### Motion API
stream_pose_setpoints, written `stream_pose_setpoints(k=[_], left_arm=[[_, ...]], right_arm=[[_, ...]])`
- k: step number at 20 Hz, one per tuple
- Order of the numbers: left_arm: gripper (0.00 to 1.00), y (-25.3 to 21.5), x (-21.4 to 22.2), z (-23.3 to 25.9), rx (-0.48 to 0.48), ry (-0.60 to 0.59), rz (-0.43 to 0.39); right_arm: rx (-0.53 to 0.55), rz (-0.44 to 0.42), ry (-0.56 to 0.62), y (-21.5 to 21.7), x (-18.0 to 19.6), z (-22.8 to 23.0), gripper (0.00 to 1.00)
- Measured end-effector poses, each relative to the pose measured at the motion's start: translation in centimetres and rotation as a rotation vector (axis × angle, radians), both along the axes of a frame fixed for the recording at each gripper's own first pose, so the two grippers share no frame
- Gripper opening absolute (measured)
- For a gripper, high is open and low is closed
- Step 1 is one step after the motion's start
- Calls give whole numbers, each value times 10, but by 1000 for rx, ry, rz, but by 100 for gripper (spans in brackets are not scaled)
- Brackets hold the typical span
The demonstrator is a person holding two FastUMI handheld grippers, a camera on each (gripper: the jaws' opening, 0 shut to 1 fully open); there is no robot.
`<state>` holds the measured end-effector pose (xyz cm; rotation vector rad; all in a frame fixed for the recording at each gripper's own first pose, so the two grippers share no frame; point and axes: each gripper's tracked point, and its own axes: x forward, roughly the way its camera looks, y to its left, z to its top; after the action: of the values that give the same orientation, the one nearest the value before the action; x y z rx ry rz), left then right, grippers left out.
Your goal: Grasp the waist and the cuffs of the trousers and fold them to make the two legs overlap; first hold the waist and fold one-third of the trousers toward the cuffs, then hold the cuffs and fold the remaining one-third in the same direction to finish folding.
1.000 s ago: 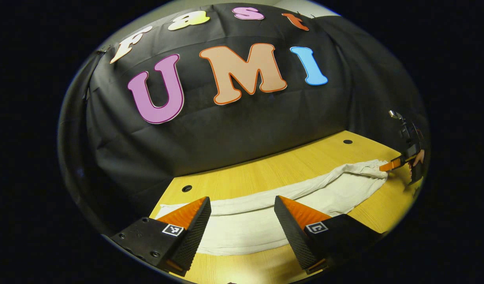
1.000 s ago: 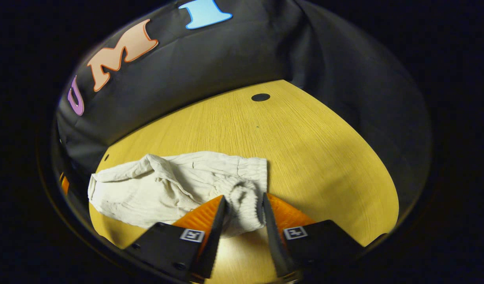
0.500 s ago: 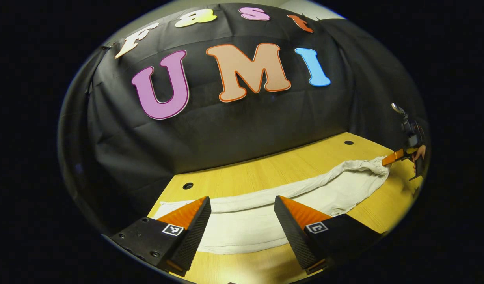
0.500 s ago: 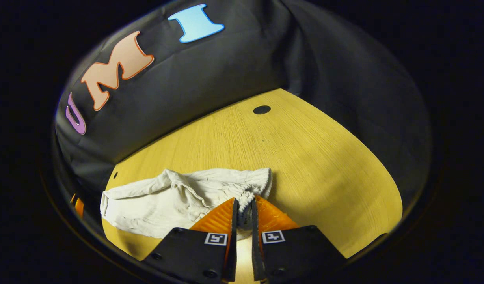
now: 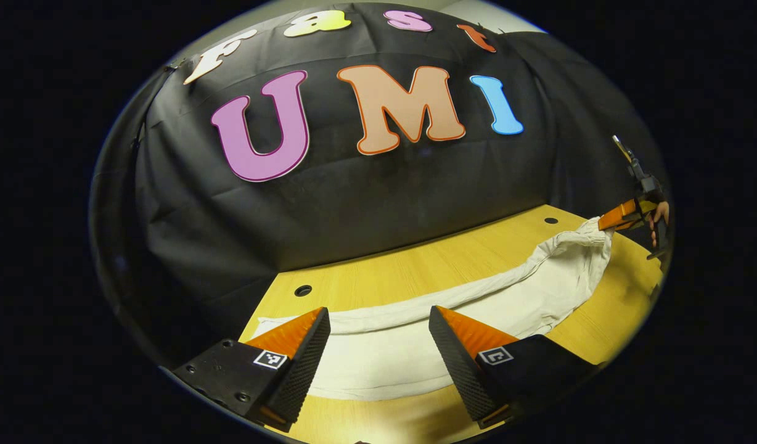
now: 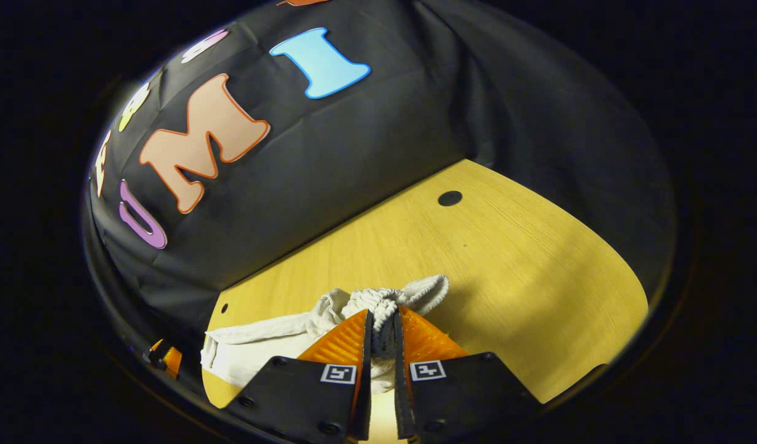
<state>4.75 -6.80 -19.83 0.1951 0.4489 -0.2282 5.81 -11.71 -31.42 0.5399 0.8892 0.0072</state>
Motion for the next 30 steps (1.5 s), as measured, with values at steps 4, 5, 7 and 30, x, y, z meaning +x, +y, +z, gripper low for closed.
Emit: stream_pose_setpoints(k=[4, 5, 7, 30], left_arm=[[96, 19, 3, -2, -23, -2, 11], [96, 25, 4, -1, -30, -6, 17], [96, 41, 6, -1, -30, -13, 32], [96, 230, -29, -43, -13, 64, 227]], right_arm=[[2, 64, -45, 43, 7, 28, 17], [9, 79, -55, 56, 8, 34, 17], [18, 109, -72, 82, 13, 45, 17], [44, 480, 22, 352, -34, -8, 18]])
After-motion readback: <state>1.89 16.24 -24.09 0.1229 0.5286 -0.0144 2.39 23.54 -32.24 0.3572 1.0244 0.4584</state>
